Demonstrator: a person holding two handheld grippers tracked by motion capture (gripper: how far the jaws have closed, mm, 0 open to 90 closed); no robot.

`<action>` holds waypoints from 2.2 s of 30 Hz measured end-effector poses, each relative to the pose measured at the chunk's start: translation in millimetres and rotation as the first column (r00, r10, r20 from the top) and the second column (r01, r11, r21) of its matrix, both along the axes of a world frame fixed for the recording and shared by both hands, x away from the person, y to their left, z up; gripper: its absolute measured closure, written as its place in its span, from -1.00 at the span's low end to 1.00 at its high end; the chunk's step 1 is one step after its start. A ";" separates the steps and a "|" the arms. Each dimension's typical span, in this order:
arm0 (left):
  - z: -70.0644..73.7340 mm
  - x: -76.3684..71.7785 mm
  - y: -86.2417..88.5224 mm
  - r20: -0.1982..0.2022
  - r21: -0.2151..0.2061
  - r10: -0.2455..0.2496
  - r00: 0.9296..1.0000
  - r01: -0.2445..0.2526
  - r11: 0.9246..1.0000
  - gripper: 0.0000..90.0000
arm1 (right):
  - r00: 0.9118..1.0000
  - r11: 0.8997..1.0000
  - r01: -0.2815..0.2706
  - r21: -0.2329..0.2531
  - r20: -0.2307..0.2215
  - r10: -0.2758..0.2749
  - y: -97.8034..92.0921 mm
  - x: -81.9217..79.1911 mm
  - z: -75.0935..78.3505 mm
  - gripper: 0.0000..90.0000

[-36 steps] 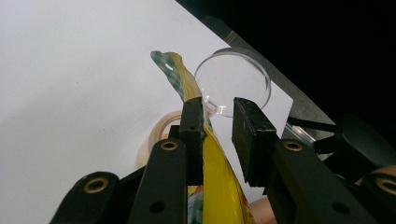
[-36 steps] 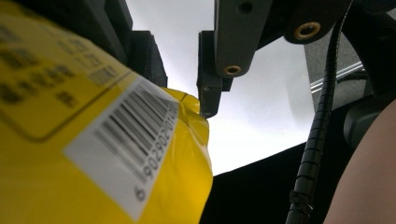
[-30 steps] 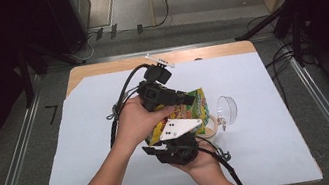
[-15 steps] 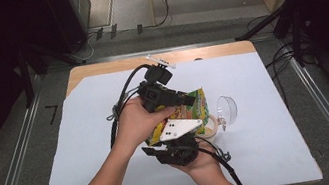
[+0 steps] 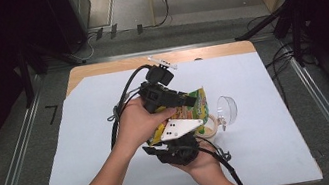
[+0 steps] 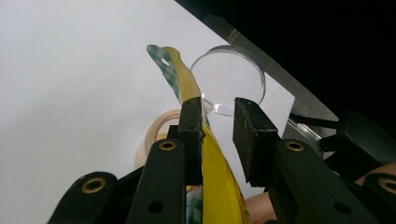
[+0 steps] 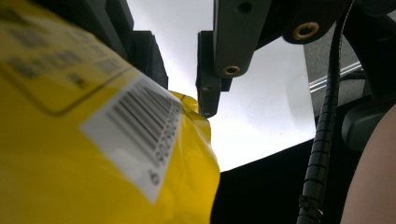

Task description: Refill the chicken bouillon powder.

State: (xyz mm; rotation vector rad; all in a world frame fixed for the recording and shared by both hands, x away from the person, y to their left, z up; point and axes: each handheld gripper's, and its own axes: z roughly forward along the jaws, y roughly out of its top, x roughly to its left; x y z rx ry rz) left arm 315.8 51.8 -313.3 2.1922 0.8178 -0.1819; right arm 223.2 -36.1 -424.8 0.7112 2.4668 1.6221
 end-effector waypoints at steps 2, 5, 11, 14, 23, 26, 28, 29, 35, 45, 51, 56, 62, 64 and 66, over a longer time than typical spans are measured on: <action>-0.3 -0.4 -0.5 0.000 -0.001 -0.003 1.000 0.003 1.000 0.63 | 1.000 1.000 -0.001 0.005 -0.004 0.001 0.1 0.1 -0.5 0.67; -0.2 -0.9 -0.8 0.002 -0.003 -0.004 1.000 0.004 1.000 0.63 | 1.000 1.000 -0.001 0.005 -0.004 0.001 0.2 0.1 -0.8 0.67; 0.5 -1.9 -1.2 0.003 0.007 0.001 1.000 -0.001 1.000 0.63 | 1.000 1.000 -0.002 0.008 -0.004 0.002 0.4 0.1 -1.0 0.67; -0.3 -1.6 -1.5 0.006 0.007 -0.002 1.000 0.002 1.000 0.63 | 1.000 1.000 -0.003 0.007 -0.003 0.003 0.3 0.2 -1.2 0.67; -1.8 3.1 1.3 -0.006 0.001 0.008 1.000 -0.008 1.000 0.65 | 1.000 1.000 -0.004 0.005 -0.028 0.004 0.7 -0.8 2.8 0.67; -3.5 5.8 3.3 -0.018 -0.008 0.013 1.000 -0.014 1.000 0.65 | 1.000 1.000 0.001 -0.001 -0.030 -0.001 1.3 -0.4 2.9 0.67; -3.3 6.3 3.8 -0.017 -0.015 0.014 1.000 -0.014 1.000 0.65 | 1.000 1.000 0.007 -0.002 -0.026 -0.008 1.7 -0.4 3.4 0.67; -3.0 6.1 3.7 -0.014 -0.013 0.015 1.000 -0.015 1.000 0.65 | 1.000 1.000 0.010 0.000 -0.026 -0.010 1.9 -0.5 3.4 0.67; -2.7 5.2 3.0 -0.009 -0.009 0.017 1.000 -0.017 1.000 0.65 | 1.000 1.000 0.009 -0.001 -0.013 -0.009 1.9 0.6 2.8 0.67; -2.4 7.7 3.9 -0.016 -0.014 0.016 1.000 -0.016 1.000 0.65 | 1.000 1.000 0.023 0.009 -0.015 -0.023 4.4 2.2 1.4 0.68; -1.5 7.3 3.8 -0.015 -0.017 0.015 1.000 -0.015 1.000 0.64 | 1.000 1.000 0.022 0.008 -0.006 -0.022 3.8 2.3 2.7 0.68; -0.4 5.9 3.7 -0.010 -0.015 0.013 1.000 -0.013 1.000 0.64 | 1.000 1.000 0.016 0.009 -0.012 -0.015 3.5 1.0 3.6 0.68; -0.7 7.3 4.1 -0.016 -0.023 0.014 1.000 -0.014 1.000 0.64 | 1.000 1.000 0.016 0.006 -0.013 -0.016 3.1 1.1 4.5 0.67; 0.3 8.2 4.6 -0.013 -0.018 0.016 1.000 -0.016 1.000 0.64 | 1.000 1.000 0.019 0.011 -0.023 -0.019 4.0 1.5 4.9 0.67; 0.7 8.6 4.9 -0.013 -0.023 0.020 1.000 -0.020 1.000 0.64 | 1.000 1.000 0.016 0.013 -0.022 -0.016 4.6 2.7 5.7 0.68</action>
